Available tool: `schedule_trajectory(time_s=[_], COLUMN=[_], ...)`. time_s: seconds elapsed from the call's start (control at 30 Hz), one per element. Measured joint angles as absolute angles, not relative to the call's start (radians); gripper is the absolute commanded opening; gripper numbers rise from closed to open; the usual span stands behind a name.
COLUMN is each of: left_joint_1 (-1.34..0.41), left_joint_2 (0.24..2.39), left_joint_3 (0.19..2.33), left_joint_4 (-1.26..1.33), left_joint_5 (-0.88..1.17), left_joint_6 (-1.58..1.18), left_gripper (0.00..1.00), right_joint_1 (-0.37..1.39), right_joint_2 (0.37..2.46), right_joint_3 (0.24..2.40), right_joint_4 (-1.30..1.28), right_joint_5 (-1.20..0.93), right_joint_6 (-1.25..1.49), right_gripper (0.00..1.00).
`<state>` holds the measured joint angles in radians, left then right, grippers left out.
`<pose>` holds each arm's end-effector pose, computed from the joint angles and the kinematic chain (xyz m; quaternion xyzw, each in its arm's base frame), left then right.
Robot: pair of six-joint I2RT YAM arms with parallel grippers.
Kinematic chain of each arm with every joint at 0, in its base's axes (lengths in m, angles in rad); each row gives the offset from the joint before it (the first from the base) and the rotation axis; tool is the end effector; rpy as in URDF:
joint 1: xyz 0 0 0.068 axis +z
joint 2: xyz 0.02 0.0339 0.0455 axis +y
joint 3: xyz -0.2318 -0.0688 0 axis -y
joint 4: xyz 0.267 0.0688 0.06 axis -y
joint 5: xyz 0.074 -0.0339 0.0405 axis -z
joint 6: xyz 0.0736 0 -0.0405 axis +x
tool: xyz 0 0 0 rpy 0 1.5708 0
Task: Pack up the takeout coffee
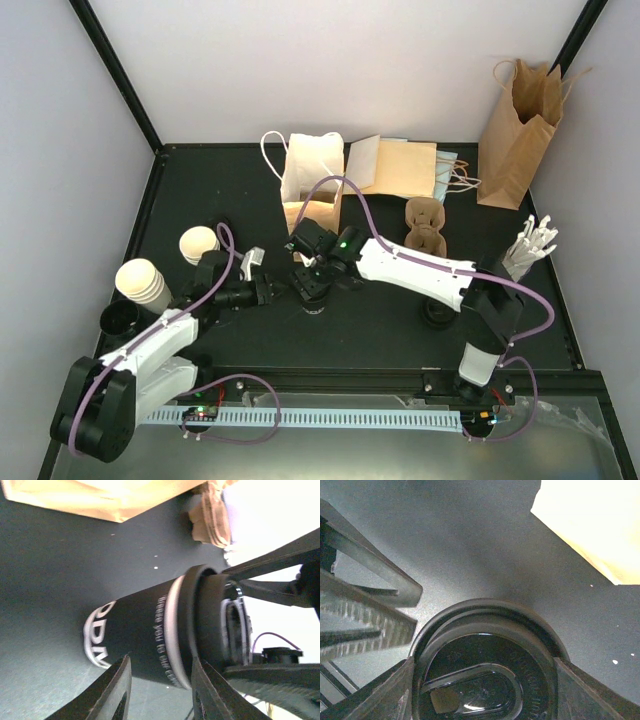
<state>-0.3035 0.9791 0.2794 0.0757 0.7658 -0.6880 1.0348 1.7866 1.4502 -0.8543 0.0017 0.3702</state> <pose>0.2107 -0.1194 0.1056 0.0095 0.8429 -0.4937 0.2138 0.2025 0.3406 0.1714 -0.3202 0.9283 0.1214 0.1447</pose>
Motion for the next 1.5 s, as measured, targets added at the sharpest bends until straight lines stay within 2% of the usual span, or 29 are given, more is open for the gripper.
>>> schedule_trajectory(time_s=[0.37, 0.57, 1.17, 1.33, 1.5], left_joint_1=[-0.303, -0.303, -0.302, -0.302, -0.302], left_joint_2=[0.927, 0.816, 0.748, 0.745, 0.745], left_joint_3=[0.278, 0.293, 0.416, 0.419, 0.419], left_joint_4=[-0.048, -0.102, -0.233, -0.258, -0.274], left_joint_5=[0.741, 0.714, 0.714, 0.715, 0.715], left_joint_6=[-0.688, -0.687, -0.672, -0.66, -0.639], left_gripper=[0.42, 0.43, 0.43, 0.43, 0.44], right_joint_1=[1.019, 1.034, 1.061, 1.065, 1.067], right_joint_2=[1.736, 1.75, 1.746, 1.736, 1.715], right_joint_3=[1.368, 1.409, 1.456, 1.454, 1.426], right_joint_4=[-0.762, -0.802, -0.971, -1.015, -1.005], right_joint_5=[-0.021, -0.002, -0.002, -0.004, -0.004], right_joint_6=[0.373, 0.369, 0.335, 0.337, 0.34], right_gripper=[0.64, 0.64, 0.65, 0.67, 0.74])
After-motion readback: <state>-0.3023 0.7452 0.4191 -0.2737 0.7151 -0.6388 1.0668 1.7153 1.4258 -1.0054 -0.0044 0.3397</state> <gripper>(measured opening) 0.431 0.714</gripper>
